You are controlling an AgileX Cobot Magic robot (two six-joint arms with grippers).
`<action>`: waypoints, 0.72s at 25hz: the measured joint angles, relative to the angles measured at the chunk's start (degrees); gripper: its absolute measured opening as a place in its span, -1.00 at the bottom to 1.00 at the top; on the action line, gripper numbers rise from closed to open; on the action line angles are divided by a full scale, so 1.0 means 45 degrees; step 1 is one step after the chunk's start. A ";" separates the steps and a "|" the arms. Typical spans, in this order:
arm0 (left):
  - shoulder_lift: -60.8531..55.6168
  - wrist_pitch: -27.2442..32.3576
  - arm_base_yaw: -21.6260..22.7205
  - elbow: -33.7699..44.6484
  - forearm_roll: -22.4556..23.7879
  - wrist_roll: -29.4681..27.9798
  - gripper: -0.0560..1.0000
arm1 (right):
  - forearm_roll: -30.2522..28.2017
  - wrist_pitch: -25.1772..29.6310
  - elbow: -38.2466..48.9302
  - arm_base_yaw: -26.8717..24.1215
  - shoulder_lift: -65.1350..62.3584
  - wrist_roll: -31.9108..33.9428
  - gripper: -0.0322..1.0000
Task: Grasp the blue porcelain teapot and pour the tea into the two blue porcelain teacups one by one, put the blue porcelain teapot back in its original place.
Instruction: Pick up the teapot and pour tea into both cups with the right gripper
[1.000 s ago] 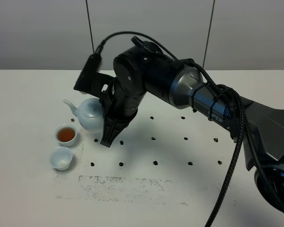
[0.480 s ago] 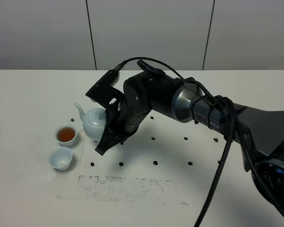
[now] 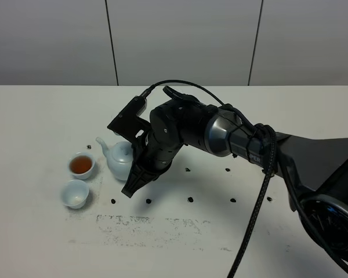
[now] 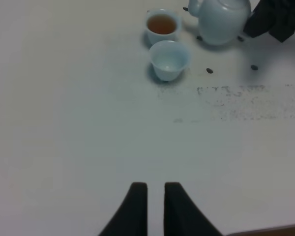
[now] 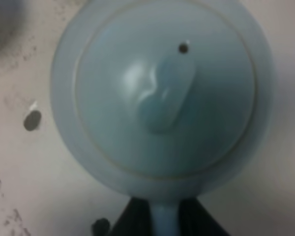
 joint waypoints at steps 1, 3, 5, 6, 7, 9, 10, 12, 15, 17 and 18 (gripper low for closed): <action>0.0000 0.0000 0.0000 0.0000 0.0000 0.0000 -0.69 | -0.0235 0.0192 0.0000 0.0000 -0.0189 -0.0075 -0.87; 0.0000 0.0000 0.0000 0.0000 0.0000 0.0000 -0.69 | -0.0472 0.0563 0.0000 0.0000 -0.0711 -0.0677 -0.87; 0.0000 0.0000 0.0000 0.0000 0.0000 0.0000 -0.69 | -0.0598 0.0827 0.0015 0.0043 -0.1348 -0.1940 -0.87; 0.0000 0.0000 0.0000 0.0000 0.0000 0.0000 -0.69 | -0.0676 0.0828 0.0087 0.0105 -0.1594 -0.2634 -0.87; 0.0000 0.0000 0.0000 0.0000 0.0000 0.0000 -0.69 | -0.0809 0.0768 0.0254 0.0157 -0.1860 -0.3232 -0.87; 0.0000 0.0000 0.0000 0.0000 0.0000 0.0000 -0.69 | -0.1046 0.0649 0.0679 0.0298 -0.2147 -0.4615 -0.87; 0.0000 0.0000 0.0000 0.0000 0.0000 0.0000 -0.69 | -0.1240 0.0623 0.0827 0.0389 -0.2150 -0.5124 -0.87; 0.0000 0.0000 0.0000 0.0000 0.0000 0.0000 -0.69 | -0.1760 0.0634 0.1108 0.0581 -0.2068 -0.5893 -0.87; 0.0000 0.0000 0.0000 0.0000 0.0000 0.0000 -0.69 | -0.2729 0.0556 0.1184 0.0993 -0.1934 -0.6204 -0.87; 0.0000 0.0000 0.0000 0.0000 0.0000 0.0000 -0.69 | -0.3234 0.0282 0.1184 0.1255 -0.1901 -0.6204 -0.87; 0.0000 0.0000 0.0000 0.0000 0.0000 0.0000 -0.69 | -0.3423 0.0190 0.1184 0.1385 -0.1876 -0.6168 -0.87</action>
